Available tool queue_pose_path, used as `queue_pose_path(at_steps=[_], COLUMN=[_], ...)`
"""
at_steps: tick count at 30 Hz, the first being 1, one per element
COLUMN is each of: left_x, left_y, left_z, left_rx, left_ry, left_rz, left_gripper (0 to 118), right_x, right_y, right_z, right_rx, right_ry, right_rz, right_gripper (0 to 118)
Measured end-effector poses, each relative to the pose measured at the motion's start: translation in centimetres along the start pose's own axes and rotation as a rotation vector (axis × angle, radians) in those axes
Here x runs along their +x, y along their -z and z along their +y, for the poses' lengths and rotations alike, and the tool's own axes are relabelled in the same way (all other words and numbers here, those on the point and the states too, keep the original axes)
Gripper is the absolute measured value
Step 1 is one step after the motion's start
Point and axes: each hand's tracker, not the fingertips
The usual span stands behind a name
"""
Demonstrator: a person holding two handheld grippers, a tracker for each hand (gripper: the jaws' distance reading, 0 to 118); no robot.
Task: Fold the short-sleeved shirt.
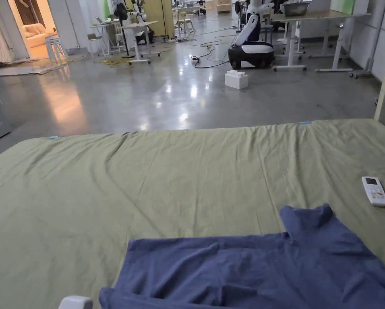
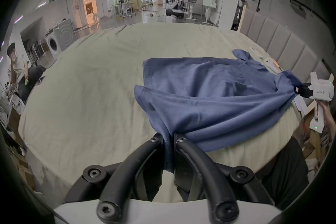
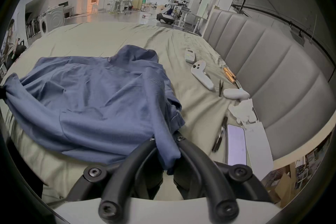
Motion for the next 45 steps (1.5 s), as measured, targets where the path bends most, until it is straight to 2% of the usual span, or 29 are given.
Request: queue_pose_path(at_steps=[3,5,9,10,11,12,13,14,18,21,22,24,26,28,30,31,32,33,34,35,36,38,39,40,45], left_x=[0.3,0.4,0.0,-0.2,-0.5,-0.8,-0.9,-1.1,-1.0,0.9,1.7,3.3,4.9,6.4,7.6,8.3,8.7,9.1,9.6,9.9,10.3,11.3,11.8,11.9,11.8], left_y=[-0.3,1.0,2.9,3.1,3.1,2.9,1.9,0.8,-5.9,-12.8,-14.8,-18.1,-20.3,-21.1,-20.4,-19.9,-19.5,-19.2,-19.3,-19.6,-20.0,-20.8,-21.1,-21.4,-21.8], left_z=[-3.1,-4.5,-6.2,-6.6,-6.9,-7.1,-6.8,-6.7,-5.4,-3.9,-3.5,-3.1,-2.9,-3.5,-3.7,-4.0,-4.3,-4.4,-4.6,-5.0,-5.4,-5.9,-5.9,-5.8,-5.3], left_rx=[-0.032,-0.084,-0.054,-0.045,-0.034,-0.023,-0.012,0.007,0.215,0.459,0.528,0.638,0.726,0.759,0.747,0.727,0.705,0.683,0.679,0.687,0.693,0.705,0.702,0.692,0.703], left_ry=[-0.003,-0.032,-0.094,-0.104,-0.108,-0.113,-0.119,-0.122,-0.091,-0.031,-0.015,-0.01,0.001,0.005,-0.002,-0.011,-0.016,-0.018,-0.02,-0.024,-0.016,0.026,0.05,0.067,0.048], left_rz=[-0.001,-0.019,-0.036,-0.031,-0.023,-0.007,0.002,0.002,-0.016,-0.005,0.002,0.038,0.07,0.063,0.057,0.045,0.022,-0.012,-0.027,-0.035,-0.063,-0.059,-0.016,-0.009,-0.025], left_gripper=[10,10,11,23,45,71,98,104,102,102,102,102,102,101,99,93,82,66,39,21,16,3,3,3,3], right_x=[-0.6,-1.2,-1.7,-1.5,-1.2,-0.5,0.3,1.2,3.0,4.8,4.8,3.9,2.8,1.1,0.0,-0.5,-1.1,-1.6,-2.1,-2.5,-2.6,-3.2,-3.3,-3.4,-3.7], right_y=[-0.6,0.9,2.4,2.6,2.7,2.3,1.7,0.8,-6.5,-10.6,-12.7,-16.2,-19.0,-21.2,-21.3,-20.9,-20.4,-20.0,-19.9,-19.8,-20.0,-20.2,-20.3,-20.8,-21.5], right_z=[-3.3,-4.8,-6.6,-6.8,-7.0,-7.2,-7.3,-7.2,-5.5,-5.0,-4.5,-3.7,-3.2,-2.7,-3.1,-3.5,-3.5,-3.8,-4.1,-4.5,-4.7,-5.0,-5.1,-5.2,-4.6], right_rx=[-0.03,-0.074,-0.05,-0.053,-0.065,-0.057,-0.045,-0.026,0.156,0.34,0.425,0.53,0.636,0.758,0.732,0.751,0.721,0.647,0.639,0.622,0.641,0.634,0.627,0.638,0.653], right_ry=[-0.008,-0.052,-0.053,-0.043,-0.024,0.021,0.071,0.117,0.233,0.301,0.306,0.278,0.227,0.125,0.173,0.186,0.202,0.227,0.217,0.214,0.195,0.187,0.186,0.179,0.157], right_rz=[0.014,0.018,0.041,0.042,0.04,0.036,0.06,0.081,0.078,0.141,0.161,0.188,0.179,0.178,0.211,0.255,0.301,0.334,0.327,0.345,0.333,0.33,0.326,0.327,0.308], right_gripper=[8,8,9,21,37,47,50,51,57,60,65,71,72,72,76,85,93,93,90,84,74,32,11,3,0])
